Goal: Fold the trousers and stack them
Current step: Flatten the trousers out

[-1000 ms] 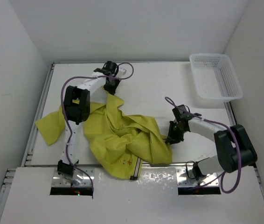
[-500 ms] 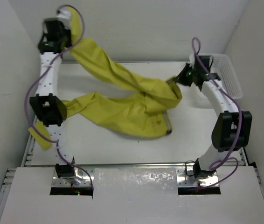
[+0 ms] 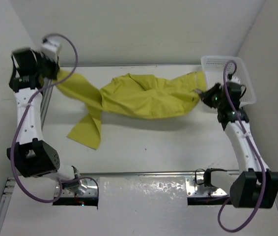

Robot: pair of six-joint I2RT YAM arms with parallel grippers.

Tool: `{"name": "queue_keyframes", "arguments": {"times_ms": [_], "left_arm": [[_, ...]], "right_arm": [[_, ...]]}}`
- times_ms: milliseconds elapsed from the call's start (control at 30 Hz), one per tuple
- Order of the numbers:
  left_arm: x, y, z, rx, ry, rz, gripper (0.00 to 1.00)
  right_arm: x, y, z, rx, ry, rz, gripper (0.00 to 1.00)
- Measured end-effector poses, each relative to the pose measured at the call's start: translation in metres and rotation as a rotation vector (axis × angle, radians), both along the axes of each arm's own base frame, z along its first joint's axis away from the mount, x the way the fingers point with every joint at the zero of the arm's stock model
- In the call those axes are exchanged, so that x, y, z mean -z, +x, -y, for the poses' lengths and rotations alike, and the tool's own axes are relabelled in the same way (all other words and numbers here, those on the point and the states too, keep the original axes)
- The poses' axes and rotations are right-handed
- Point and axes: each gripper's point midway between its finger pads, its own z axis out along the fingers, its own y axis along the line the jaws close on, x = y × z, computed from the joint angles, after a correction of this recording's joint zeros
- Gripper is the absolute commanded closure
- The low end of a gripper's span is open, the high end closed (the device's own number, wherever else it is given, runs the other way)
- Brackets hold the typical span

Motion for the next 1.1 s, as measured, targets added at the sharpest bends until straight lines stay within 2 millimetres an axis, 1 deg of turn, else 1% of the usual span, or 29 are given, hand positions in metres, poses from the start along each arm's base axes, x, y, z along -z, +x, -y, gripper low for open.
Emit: {"name": "queue_keyframes", "arguments": {"times_ms": [33,67,100,133,167,200,233,267,300,333,400,433,467,500,533,600,700,767,800,833,867,900,1000,1067,1100], "left_arm": [[0.05,-0.018,0.004,0.045,0.037,-0.129,0.88],[0.085,-0.031,0.006,0.06,0.029,-0.219,0.87],[0.13,-0.052,0.007,0.084,0.056,-0.328,0.85],[0.18,-0.081,0.009,0.11,0.07,-0.47,0.81],[0.217,-0.11,0.01,0.125,0.084,-0.59,0.78],[0.25,-0.139,0.011,0.145,0.099,-0.701,0.74],[0.281,-0.175,0.011,0.164,0.117,-0.824,0.62],[0.299,-0.202,0.009,0.177,0.139,-0.912,0.59],[0.313,-0.229,0.006,0.176,0.168,-0.994,0.55],[0.324,-0.25,0.001,0.175,0.202,-1.061,0.52],[0.335,-0.287,-0.009,0.169,0.272,-1.184,0.51],[0.336,-0.301,-0.014,0.17,0.299,-1.238,0.51],[0.334,-0.311,-0.019,0.171,0.316,-1.277,0.5],[0.33,-0.314,-0.024,0.164,0.323,-1.291,0.47],[0.322,-0.316,-0.031,0.146,0.319,-1.296,0.45],[0.294,-0.301,-0.053,0.061,0.302,-1.223,0.45],[0.243,-0.264,-0.097,-0.119,0.282,-1.058,0.51],[0.224,-0.247,-0.117,-0.206,0.243,-0.99,0.52],[0.222,-0.24,-0.121,-0.227,0.216,-0.97,0.51],[0.224,-0.232,-0.121,-0.233,0.173,-0.957,0.48],[0.23,-0.225,-0.117,-0.228,0.116,-0.949,0.48],[0.238,-0.22,-0.111,-0.215,0.063,-0.951,0.45],[0.263,-0.201,-0.087,-0.167,-0.103,-0.981,0.4],[0.278,-0.185,-0.066,-0.131,-0.22,-0.998,0.32],[0.285,-0.179,-0.058,-0.118,-0.274,-1.01,0.04]], "right_arm": [[0.025,-0.016,-0.001,0.008,0.01,-0.04,1.0],[0.055,-0.035,-0.001,0.017,0.017,-0.103,1.0],[0.079,-0.05,0.0,0.036,0.027,-0.152,1.0],[0.114,-0.073,-0.001,0.047,0.035,-0.231,1.0],[0.14,-0.093,-0.001,0.057,0.044,-0.301,1.0],[0.166,-0.112,-0.002,0.066,0.052,-0.369,1.0],[0.186,-0.129,-0.003,0.075,0.057,-0.428,1.0],[0.2,-0.142,-0.003,0.082,0.06,-0.473,1.0],[0.21,-0.151,-0.003,0.088,0.06,-0.509,1.0],[0.217,-0.157,-0.002,0.092,0.057,-0.533,1.0],[0.22,-0.16,0.0,0.101,0.047,-0.547,1.0],[0.22,-0.159,0.002,0.105,0.038,-0.547,1.0],[0.221,-0.16,0.005,0.112,0.032,-0.549,1.0],[0.221,-0.16,0.007,0.117,0.03,-0.551,1.0],[0.222,-0.16,0.01,0.127,0.031,-0.555,1.0],[0.224,-0.16,0.019,0.16,0.034,-0.568,1.0],[0.226,-0.161,0.032,0.198,0.035,-0.587,1.0],[0.224,-0.159,0.038,0.207,0.028,-0.591,1.0],[0.222,-0.158,0.04,0.207,0.023,-0.588,1.0],[0.22,-0.156,0.041,0.205,0.015,-0.582,1.0],[0.219,-0.155,0.042,0.202,0.01,-0.579,1.0],[0.219,-0.156,0.042,0.198,0.005,-0.58,1.0],[0.223,-0.158,0.043,0.189,-0.003,-0.599,1.0],[0.227,-0.16,0.043,0.181,-0.009,-0.618,1.0],[0.229,-0.16,0.043,0.177,-0.014,-0.626,1.0]]}}
